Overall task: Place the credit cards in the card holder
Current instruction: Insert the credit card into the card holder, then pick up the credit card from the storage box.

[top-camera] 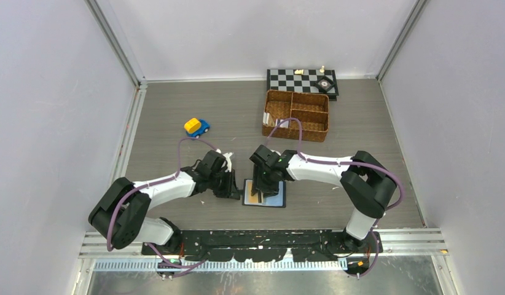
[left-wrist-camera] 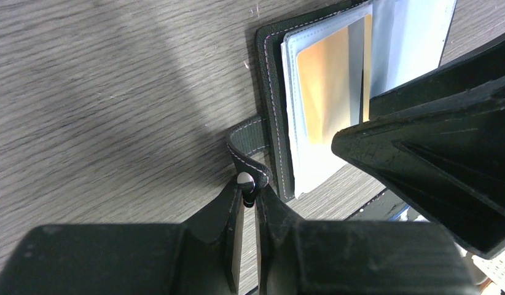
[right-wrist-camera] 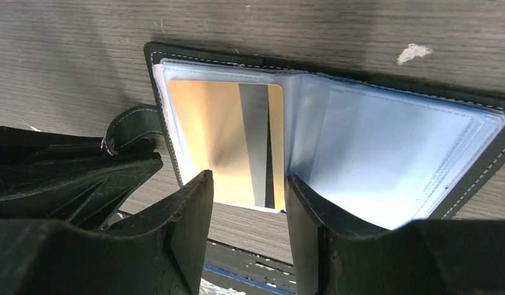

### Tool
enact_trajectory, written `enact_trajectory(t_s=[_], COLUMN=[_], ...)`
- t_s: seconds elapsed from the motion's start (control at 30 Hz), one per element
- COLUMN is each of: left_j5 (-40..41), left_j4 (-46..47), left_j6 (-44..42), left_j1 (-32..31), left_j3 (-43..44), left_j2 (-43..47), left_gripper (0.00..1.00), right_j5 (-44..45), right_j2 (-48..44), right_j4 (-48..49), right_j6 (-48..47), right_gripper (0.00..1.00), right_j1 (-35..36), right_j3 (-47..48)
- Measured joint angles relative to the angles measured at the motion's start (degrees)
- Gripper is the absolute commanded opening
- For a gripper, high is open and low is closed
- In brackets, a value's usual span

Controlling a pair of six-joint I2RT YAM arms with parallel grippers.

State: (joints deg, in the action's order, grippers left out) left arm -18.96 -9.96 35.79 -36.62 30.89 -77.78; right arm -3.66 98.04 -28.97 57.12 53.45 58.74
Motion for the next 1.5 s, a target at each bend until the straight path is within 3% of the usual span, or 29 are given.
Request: enact_trajectory(t_s=[0.43,0.57,0.77,0.9,1.07,1.3,1.5], left_j5=[-0.59,-0.57,0.42,3.26,7.13,9.73,8.76], left_j4=[0.52,0.50,0.07,-2.62,-7.96,-14.40,-19.56], left_j6=[0.00,-0.02,-0.07,-0.57,-1.88,-4.28,-7.34], left_j1=[0.00,0.00,-0.02,0.04,0.98,5.77,12.26], left_j3=[-0.09,-0.09,-0.07,-0.04,0.83,4.83,10.93], left_j2=[-0.37,-0.39,0.33,3.30,6.91,9.20,9.86], left_gripper=[0.09,0.12,0.34,0.54,0.73,0.80,0.81], right_j5=[0.04,0.17,3.08,6.49,9.35,10.21,9.11], right_j2=[0.92,1.60,0.96,-1.07,-3.76,-2.21,8.66], right_j4=[-0.63,-1.01,-3.98,-9.35,-13.90,-16.72,-16.94], right_j6=[-0.42,-0.63,-3.63,-9.81,-21.16,-39.04,-46.14], right_gripper=[0.47,0.52,0.70,0.74,0.77,0.79,0.79], right_j1=[0.50,0.50,0.20,-2.21,-11.06,-21.20,-23.15], right_j3=[3.06,3.30,4.81,9.29,15.52,25.00,39.34])
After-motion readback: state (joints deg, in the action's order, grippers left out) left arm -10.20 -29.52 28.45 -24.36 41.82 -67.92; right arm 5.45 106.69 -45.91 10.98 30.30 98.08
